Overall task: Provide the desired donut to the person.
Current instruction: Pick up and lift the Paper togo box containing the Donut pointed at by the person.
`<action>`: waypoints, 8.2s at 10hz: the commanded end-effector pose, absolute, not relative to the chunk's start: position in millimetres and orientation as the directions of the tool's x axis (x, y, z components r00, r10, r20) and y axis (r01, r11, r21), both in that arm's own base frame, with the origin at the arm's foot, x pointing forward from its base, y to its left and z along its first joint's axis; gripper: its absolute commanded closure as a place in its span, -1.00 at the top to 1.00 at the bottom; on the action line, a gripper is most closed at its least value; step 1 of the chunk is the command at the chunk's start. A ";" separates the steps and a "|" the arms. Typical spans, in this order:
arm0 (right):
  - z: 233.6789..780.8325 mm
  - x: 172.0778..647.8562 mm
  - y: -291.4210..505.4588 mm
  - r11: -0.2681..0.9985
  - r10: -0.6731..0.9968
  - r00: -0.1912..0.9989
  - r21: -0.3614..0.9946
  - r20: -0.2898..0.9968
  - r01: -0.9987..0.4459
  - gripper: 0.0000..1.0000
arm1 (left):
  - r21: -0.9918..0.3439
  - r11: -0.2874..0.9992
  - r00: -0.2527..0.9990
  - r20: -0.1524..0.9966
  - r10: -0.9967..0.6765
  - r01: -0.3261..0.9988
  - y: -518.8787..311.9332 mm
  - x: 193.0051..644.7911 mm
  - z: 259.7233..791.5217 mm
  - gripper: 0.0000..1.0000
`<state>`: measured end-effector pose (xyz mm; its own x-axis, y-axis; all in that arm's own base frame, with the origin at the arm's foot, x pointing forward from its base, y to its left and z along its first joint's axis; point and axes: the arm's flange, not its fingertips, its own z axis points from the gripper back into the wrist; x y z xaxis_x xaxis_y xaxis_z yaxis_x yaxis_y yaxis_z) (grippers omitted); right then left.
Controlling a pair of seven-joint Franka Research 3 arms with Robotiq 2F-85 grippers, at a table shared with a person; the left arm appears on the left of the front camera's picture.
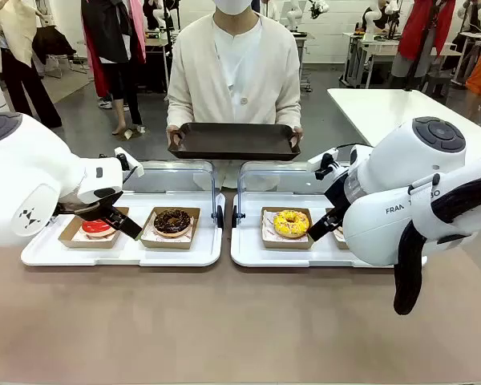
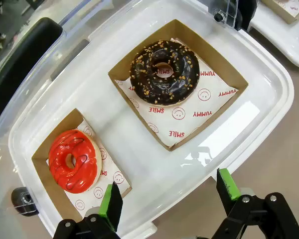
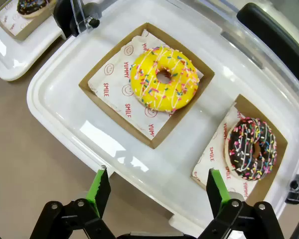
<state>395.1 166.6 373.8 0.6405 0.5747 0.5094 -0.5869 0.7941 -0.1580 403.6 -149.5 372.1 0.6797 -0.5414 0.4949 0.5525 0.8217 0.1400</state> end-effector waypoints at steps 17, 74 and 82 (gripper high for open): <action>548.8 359.8 160.0 0.821 0.558 0.719 -0.151 0.415 -0.550 1.00 | 0.274 0.759 0.659 0.379 -0.650 0.591 -155.3 372.4 567.3 1.00; 507.9 293.9 -207.1 0.337 0.273 0.273 0.174 0.922 -0.925 1.00 | 0.008 0.188 0.079 0.891 -0.448 0.982 173.2 369.1 539.6 1.00; 507.9 293.9 -207.1 0.337 0.273 0.273 0.174 0.922 -0.925 1.00 | 0.039 -0.069 -0.076 0.230 -0.970 0.997 39.0 395.0 537.5 1.00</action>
